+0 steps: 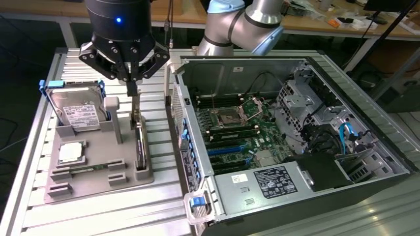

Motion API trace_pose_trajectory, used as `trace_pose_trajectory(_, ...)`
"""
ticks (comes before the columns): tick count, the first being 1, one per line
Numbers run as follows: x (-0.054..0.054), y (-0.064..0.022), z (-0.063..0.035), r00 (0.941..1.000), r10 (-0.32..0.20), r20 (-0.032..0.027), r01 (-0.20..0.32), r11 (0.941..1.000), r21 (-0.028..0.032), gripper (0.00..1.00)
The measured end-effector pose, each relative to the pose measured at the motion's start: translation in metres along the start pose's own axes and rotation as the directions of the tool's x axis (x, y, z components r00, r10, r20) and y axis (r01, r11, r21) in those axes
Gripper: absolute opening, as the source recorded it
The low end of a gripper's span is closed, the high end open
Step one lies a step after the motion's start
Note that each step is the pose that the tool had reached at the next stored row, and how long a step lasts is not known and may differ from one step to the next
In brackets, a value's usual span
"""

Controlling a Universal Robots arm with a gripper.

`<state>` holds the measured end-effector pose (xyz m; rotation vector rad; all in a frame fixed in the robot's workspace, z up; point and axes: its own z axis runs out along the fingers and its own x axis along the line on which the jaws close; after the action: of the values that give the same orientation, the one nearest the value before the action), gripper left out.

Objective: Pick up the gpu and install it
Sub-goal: 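Pick up the gpu and move the gpu toward the slot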

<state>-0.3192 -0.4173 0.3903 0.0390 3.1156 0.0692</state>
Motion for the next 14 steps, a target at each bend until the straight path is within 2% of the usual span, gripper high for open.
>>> trace_pose_trajectory(11,0.0001,-0.0002,0.0000,1.0000,0.000,0.0000,0.000,1.0000,0.0000,0.11)
trace_pose_trajectory(13,0.0000,-0.0003,0.0000,1.0000,0.000,0.0000,0.000,1.0000,0.0000,0.24)
trace_pose_trajectory(14,0.0000,-0.0003,0.0000,1.0000,0.000,0.0000,0.000,1.0000,0.0000,0.24)
